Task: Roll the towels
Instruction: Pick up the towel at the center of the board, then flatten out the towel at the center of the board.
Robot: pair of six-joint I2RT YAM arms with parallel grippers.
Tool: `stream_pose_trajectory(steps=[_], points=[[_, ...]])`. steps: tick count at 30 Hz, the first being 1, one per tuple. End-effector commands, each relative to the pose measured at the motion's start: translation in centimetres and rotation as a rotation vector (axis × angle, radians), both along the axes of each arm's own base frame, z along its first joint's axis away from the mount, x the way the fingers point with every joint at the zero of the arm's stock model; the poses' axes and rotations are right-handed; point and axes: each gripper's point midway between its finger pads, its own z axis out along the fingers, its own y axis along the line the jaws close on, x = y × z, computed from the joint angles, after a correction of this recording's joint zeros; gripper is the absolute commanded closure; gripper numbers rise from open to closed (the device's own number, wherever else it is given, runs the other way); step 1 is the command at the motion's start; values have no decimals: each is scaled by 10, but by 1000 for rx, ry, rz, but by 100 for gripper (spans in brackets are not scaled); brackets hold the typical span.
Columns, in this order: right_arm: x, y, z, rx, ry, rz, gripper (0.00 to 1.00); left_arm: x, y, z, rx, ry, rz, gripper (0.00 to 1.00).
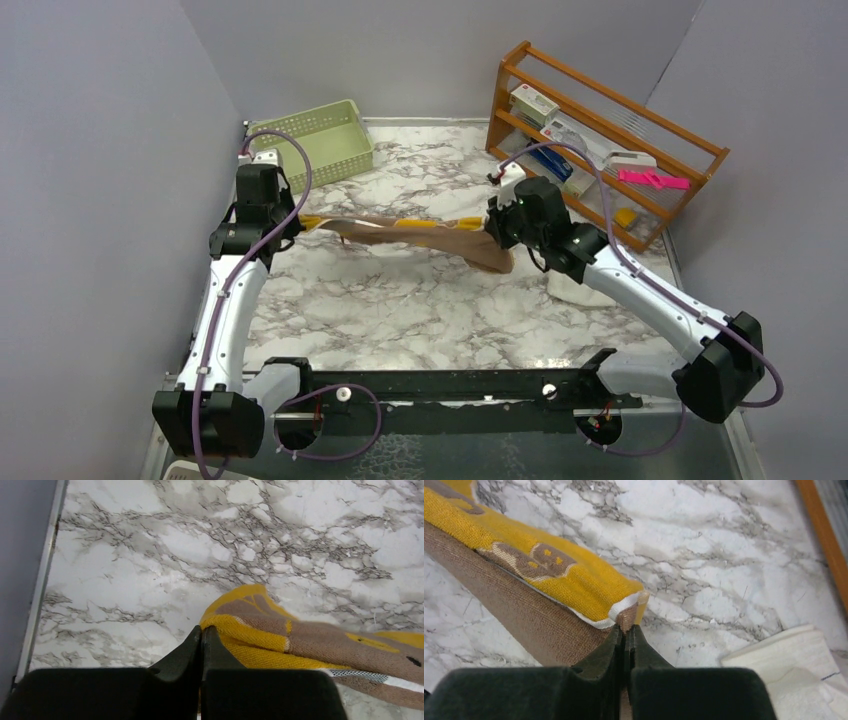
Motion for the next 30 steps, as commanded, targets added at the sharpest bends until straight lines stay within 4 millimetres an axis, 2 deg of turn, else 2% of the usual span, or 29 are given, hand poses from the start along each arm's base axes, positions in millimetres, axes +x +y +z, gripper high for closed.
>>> stream_pose_trajectory(steps=[1, 4, 7, 9, 12, 14, 16, 18, 20, 23, 24, 27, 28, 30], points=[[-13, -24, 1, 11, -2, -73, 99, -11, -1, 3, -36, 0, 15, 100], [-19, -32, 11, 41, -25, -99, 99, -17, -8, -1, -71, 21, -5, 100], [-26, -39, 31, 67, -76, -105, 99, -25, -19, -3, -110, 31, -56, 100], [-34, -44, 48, 100, -102, -105, 99, -32, -30, -10, -154, 43, -99, 100], [-54, -41, 63, 172, -92, -56, 99, -50, -56, -23, -281, 74, -166, 100], [-73, -33, 66, 245, -57, 4, 99, -68, -77, -31, -393, 102, -218, 100], [-96, -25, 65, 323, -12, 73, 99, -87, -88, -38, -461, 131, -221, 100], [-111, -23, 59, 382, 20, 96, 99, -104, -93, -48, -477, 159, -211, 100], [-115, -24, 49, 405, 34, 81, 96, -107, -88, -47, -456, 135, -181, 100], [-93, -24, 44, 396, 5, 16, 80, -86, -65, -39, -351, 109, -91, 100], [-80, -22, 45, 386, -12, -14, 69, -72, -58, -33, -310, 102, -69, 100], [-25, -12, 59, 326, -73, -112, 16, -18, -43, -23, -196, 121, -52, 100], [-2, -10, 58, 291, -94, -153, 3, 1, -39, -23, -161, 137, -56, 100], [43, -18, 48, 284, -68, -227, 0, 36, -31, -19, -103, 155, -60, 100]])
